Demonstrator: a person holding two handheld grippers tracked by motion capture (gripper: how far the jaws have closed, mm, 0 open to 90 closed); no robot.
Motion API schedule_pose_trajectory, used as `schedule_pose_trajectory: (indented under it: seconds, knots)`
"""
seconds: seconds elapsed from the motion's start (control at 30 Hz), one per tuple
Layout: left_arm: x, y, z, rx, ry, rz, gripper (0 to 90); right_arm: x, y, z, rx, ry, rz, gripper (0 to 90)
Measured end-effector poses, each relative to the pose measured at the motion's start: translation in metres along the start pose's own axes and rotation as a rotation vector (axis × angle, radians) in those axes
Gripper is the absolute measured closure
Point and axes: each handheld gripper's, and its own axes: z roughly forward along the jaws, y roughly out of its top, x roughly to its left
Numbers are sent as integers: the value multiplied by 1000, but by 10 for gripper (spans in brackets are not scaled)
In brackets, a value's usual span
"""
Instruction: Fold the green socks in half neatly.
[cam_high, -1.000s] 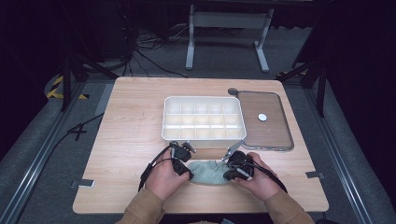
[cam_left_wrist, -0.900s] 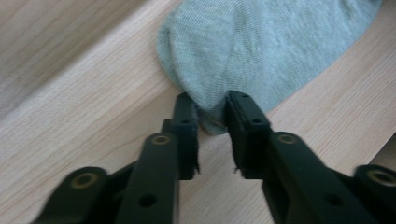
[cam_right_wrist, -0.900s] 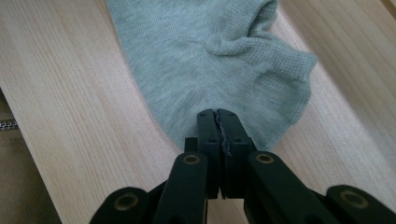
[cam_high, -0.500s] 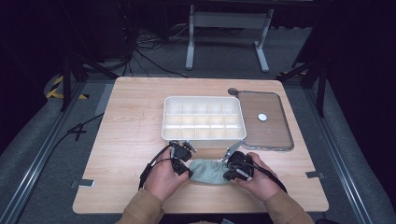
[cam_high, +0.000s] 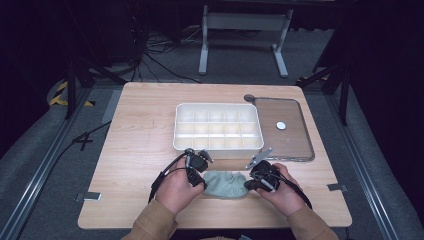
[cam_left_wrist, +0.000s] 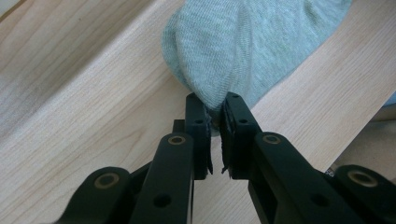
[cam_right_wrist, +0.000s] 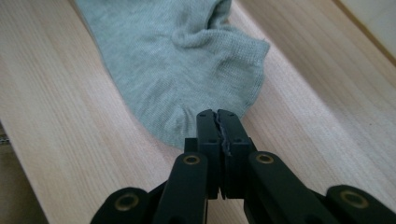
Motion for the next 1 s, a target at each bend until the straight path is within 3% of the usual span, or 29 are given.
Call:
schedule_pose_trajectory:
  seconds: [0.23,0.5,0.67,0.77,0.9,1.0]
  knots:
    - [-1,2,0,14,7,7,826,0,-1,3,-5,5,-1,891]
    - [-3,1,-2,3,4,11,826,12,7,-7,-139,58,-27,891]
    - [-5,1,-5,3,1,16,826,20,13,9,-117,40,-46,882]
    - [-7,1,-4,10,-3,15,826,23,15,12,-169,42,-47,881]
    - [-8,1,-3,18,-9,23,826,33,22,13,-243,62,-89,887]
    - [-7,1,-4,8,-17,21,826,36,23,23,-190,64,-98,887]
